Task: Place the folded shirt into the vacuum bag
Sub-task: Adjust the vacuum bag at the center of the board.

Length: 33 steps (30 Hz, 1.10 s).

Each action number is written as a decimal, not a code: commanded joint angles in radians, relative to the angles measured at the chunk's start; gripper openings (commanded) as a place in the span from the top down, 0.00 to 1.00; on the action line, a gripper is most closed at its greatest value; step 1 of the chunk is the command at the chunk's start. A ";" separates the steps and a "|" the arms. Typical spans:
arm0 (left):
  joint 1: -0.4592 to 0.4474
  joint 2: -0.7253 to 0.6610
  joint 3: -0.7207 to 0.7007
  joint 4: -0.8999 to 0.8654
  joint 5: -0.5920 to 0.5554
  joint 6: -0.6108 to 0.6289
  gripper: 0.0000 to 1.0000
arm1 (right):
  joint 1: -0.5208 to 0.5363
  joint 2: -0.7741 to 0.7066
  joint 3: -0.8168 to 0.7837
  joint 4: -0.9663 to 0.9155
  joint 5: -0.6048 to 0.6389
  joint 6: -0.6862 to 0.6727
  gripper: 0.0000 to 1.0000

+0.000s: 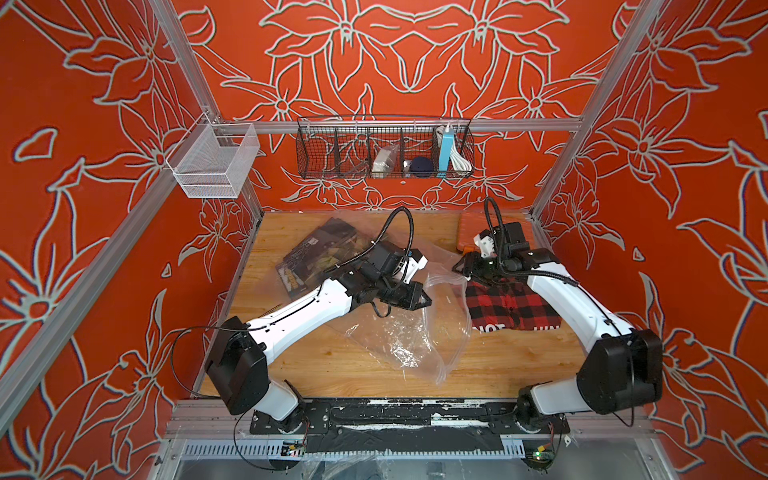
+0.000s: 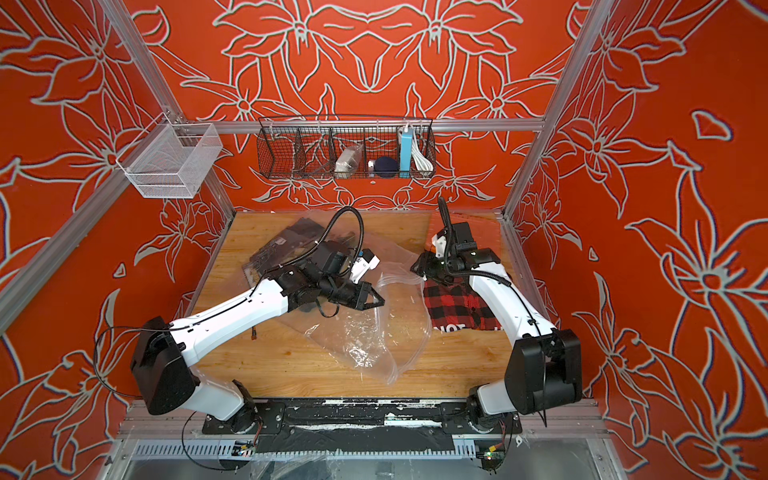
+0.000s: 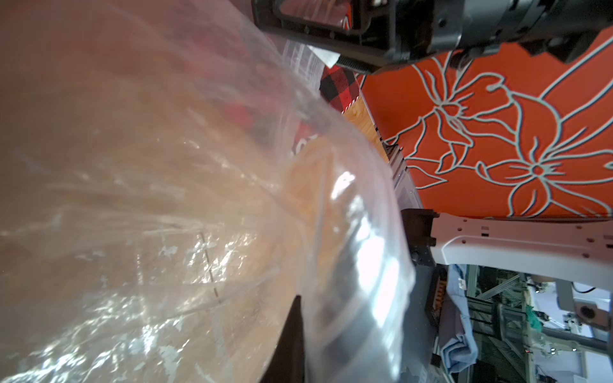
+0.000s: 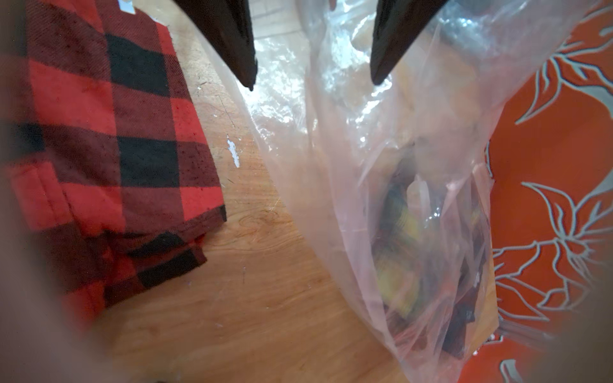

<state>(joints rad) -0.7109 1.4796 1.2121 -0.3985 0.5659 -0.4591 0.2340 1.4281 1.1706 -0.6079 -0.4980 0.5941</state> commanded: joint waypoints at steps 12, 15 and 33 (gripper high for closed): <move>0.048 -0.259 -0.158 -0.125 -0.266 -0.052 0.43 | -0.075 -0.025 -0.093 0.099 0.054 0.024 0.97; 0.089 -0.262 -0.212 -0.113 -0.289 -0.075 0.43 | -0.075 -0.012 -0.091 0.116 0.014 0.033 0.99; 0.145 -0.097 -0.266 -0.008 -0.336 -0.078 0.43 | -0.077 -0.009 -0.078 0.118 -0.004 0.035 1.00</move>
<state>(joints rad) -0.5701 1.3418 0.9485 -0.4477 0.2325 -0.5255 0.1635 1.4258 1.0897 -0.5144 -0.4919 0.6189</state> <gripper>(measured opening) 0.570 0.113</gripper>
